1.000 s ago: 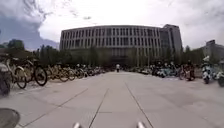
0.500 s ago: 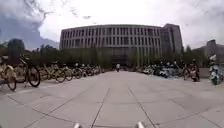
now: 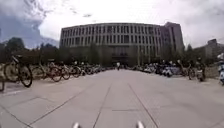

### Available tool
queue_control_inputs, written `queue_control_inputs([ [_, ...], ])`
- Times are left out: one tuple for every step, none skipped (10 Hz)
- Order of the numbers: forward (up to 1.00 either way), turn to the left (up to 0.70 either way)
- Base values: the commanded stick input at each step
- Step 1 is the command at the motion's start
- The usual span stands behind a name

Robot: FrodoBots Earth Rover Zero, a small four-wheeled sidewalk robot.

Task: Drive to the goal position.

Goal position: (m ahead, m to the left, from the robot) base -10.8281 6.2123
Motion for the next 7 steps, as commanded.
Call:
queue_control_inputs([
  [0.7, 0.0],
  [0.7, 0.0],
  [0.7, 0.0],
  [0.7, 0.0],
  [0.7, 0.0],
  [0.7, -0.01],
  [0.7, -0.08],
])
